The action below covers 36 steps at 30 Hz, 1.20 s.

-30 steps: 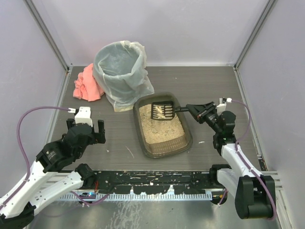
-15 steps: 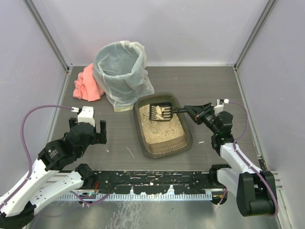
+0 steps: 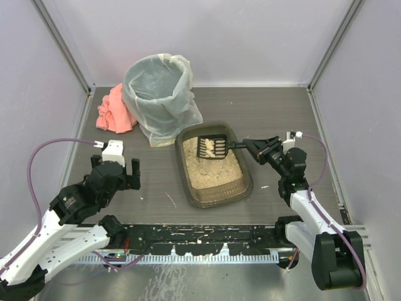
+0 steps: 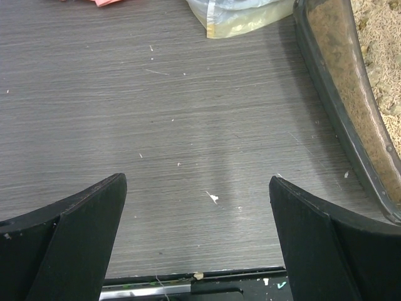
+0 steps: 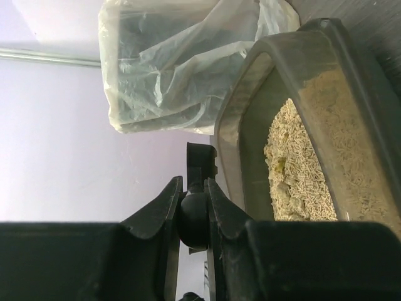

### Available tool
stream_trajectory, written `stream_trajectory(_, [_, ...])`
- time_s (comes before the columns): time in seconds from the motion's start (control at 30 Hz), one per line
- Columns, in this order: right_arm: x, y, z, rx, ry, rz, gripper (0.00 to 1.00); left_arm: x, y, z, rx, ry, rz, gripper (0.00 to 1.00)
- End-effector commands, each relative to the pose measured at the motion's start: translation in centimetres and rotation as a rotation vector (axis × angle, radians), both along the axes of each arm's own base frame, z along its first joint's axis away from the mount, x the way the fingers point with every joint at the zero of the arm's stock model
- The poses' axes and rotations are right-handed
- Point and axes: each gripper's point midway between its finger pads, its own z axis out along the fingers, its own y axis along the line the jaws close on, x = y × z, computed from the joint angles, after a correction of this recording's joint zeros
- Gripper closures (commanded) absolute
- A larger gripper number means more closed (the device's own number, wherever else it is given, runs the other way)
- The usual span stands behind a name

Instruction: Clean the litter box

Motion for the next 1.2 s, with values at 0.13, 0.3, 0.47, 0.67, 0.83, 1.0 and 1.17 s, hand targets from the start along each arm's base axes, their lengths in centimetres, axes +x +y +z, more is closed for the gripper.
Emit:
stream_trajectory(0.13, [1.1, -0.7, 4.4, 0.042, -0.124, -0.089, 0.99, 0.7, -1.2, 0.5, -0.022, -0.016, -0.032, 0.02])
stream_trajectory(0.3, [1.8, 2.0, 7.1, 0.025, -0.167, -0.006, 0.99, 0.8, -1.1, 0.6, -0.023, -0.024, -0.025, 0.02])
stream_trajectory(0.47, [3.3, 0.4, 10.0, 0.052, -0.172, -0.126, 0.99, 0.7, -1.1, 0.4, -0.008, -0.005, -0.031, 0.02])
stream_trajectory(0.67, [5.8, 0.4, 13.9, 0.135, -0.185, -0.174, 0.99, 0.7, -1.0, 0.7, -0.023, -0.024, -0.026, 0.02])
stream_trajectory(0.83, [8.7, 1.7, 18.4, 0.164, -0.245, -0.194, 0.99, 0.6, -0.9, 0.6, -0.02, -0.024, -0.024, 0.02])
stream_trajectory(1.0, [12.4, 5.1, 22.4, 0.156, -0.306, -0.188, 0.99, 0.6, -0.8, 0.5, -0.013, -0.02, -0.022, 0.02])
stream_trajectory(1.17, [15.9, 9.1, 26.1, 0.088, -0.432, -0.16, 0.99, 0.5, -0.5, 0.5, -0.007, -0.023, -0.014, 0.02])
